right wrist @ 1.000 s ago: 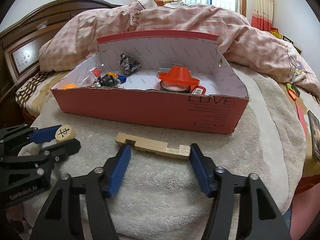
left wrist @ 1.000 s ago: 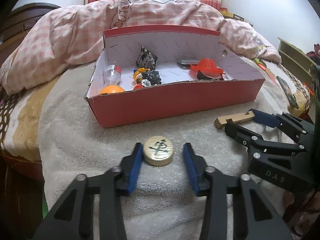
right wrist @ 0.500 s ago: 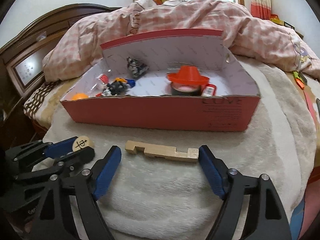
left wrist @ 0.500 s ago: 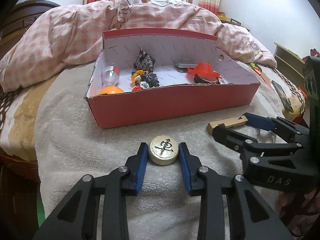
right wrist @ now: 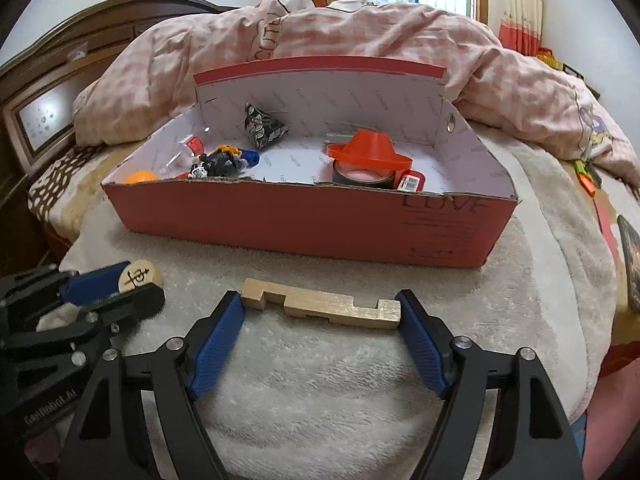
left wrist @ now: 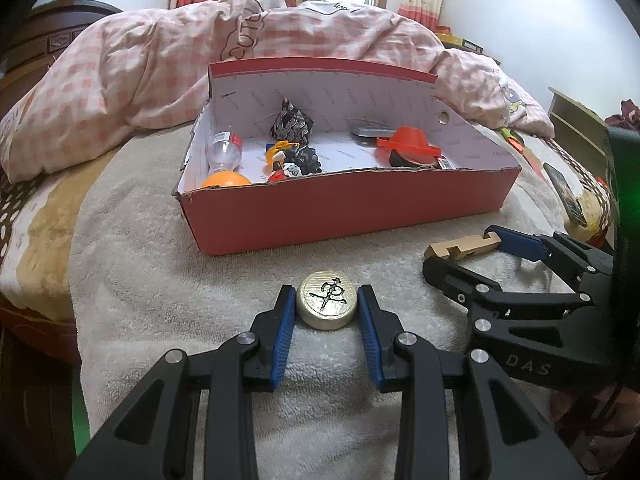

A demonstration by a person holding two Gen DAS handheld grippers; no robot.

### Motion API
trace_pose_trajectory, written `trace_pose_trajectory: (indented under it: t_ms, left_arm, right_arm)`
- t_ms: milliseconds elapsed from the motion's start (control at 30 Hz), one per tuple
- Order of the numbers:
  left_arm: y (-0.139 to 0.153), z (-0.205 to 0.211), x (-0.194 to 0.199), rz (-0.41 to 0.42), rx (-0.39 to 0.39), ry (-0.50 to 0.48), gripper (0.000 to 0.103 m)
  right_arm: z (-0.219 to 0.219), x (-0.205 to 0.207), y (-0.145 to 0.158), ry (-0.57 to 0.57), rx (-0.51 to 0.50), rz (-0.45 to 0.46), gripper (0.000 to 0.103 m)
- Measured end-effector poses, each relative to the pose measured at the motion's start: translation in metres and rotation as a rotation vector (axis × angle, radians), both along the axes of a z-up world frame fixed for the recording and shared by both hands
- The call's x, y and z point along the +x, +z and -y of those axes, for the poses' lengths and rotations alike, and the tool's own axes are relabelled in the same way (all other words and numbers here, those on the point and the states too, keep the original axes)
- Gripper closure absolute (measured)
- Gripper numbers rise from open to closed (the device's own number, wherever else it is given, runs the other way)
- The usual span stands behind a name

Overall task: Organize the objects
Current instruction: 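Carry the chess piece and wooden block with both grippers over the box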

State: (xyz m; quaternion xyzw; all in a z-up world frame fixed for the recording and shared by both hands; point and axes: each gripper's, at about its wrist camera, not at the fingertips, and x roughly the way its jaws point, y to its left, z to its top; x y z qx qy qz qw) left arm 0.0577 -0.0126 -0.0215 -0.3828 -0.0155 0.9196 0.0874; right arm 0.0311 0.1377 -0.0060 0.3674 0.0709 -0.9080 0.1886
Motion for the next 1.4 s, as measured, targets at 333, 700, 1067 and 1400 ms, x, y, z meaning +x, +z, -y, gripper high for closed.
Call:
trace_pose_trajectory:
  t_ms: [333,700,1067,1400]
  left_arm:
    - [0.015,-0.003,0.008,-0.024,0.061,-0.052,0.072]
    - [0.039,-0.010,0.007,-0.109,0.038,-0.064,0.072]
    - [0.069,-0.012,-0.016,-0.181,-0.008,-0.012,0.072]
    - [0.089,-0.008,-0.045,-0.226,-0.018,0.050,0.072]
  right_arm:
    - [-0.019,0.014,0.013,0.057,-0.076,-0.036,0.024]
    - [-0.017,0.025,0.033,0.105,-0.104,-0.123,0.024]
    - [-0.015,0.009,0.056,0.115,-0.117,-0.180,0.024]
    - [-0.008,-0.017,0.080,0.114,-0.125,-0.233,0.024]
